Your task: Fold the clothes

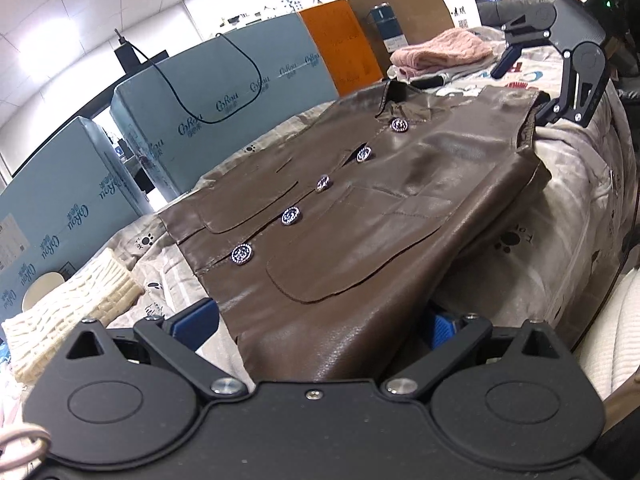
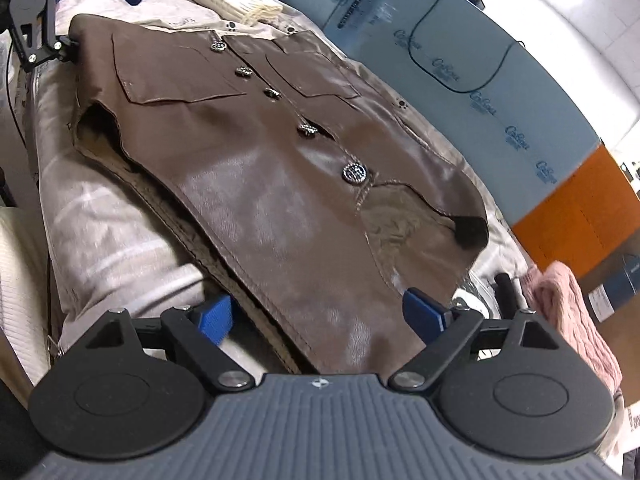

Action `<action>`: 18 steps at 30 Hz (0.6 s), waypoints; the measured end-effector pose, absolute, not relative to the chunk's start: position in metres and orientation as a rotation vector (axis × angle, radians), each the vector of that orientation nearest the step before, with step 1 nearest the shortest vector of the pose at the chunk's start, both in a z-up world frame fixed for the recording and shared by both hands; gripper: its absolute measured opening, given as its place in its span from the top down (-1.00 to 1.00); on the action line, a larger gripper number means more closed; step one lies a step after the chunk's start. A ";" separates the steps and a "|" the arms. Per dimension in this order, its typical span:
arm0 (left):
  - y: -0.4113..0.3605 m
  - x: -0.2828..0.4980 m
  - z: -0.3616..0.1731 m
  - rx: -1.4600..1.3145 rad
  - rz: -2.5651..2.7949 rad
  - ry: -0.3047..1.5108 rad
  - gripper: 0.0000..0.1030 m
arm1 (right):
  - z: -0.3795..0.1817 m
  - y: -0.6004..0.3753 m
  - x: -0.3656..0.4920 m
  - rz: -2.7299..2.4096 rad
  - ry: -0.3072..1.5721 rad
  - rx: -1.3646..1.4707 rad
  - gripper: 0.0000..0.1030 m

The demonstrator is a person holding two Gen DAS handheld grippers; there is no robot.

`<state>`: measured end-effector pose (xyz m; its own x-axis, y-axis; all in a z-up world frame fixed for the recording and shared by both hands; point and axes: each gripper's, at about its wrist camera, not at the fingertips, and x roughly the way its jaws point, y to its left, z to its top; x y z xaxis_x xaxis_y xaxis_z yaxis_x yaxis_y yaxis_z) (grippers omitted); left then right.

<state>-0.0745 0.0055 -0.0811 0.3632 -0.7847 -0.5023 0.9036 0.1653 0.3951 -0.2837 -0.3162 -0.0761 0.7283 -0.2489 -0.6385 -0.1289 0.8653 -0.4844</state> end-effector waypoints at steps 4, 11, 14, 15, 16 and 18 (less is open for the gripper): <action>0.005 -0.072 -0.081 0.713 -1.224 0.207 -0.98 | -0.078 -0.326 -0.288 -0.080 0.747 -0.522 -0.58; 0.002 -0.070 -0.080 0.707 -1.231 0.208 -0.96 | -0.081 -0.334 -0.296 -0.104 0.732 -0.527 -0.03; 0.003 -0.070 -0.077 0.678 -1.275 0.218 -0.38 | -0.078 -0.335 -0.296 -0.073 0.717 -0.513 0.34; 0.004 -0.071 -0.077 0.678 -1.296 0.217 -0.12 | -0.076 -0.336 -0.296 -0.065 0.709 -0.506 0.39; 0.005 -0.074 -0.077 0.684 -1.314 0.209 0.08 | -0.075 -0.338 -0.295 -0.059 0.702 -0.495 0.48; 0.006 -0.079 -0.077 0.694 -1.336 0.183 0.28 | -0.072 -0.341 -0.295 -0.048 0.688 -0.466 0.62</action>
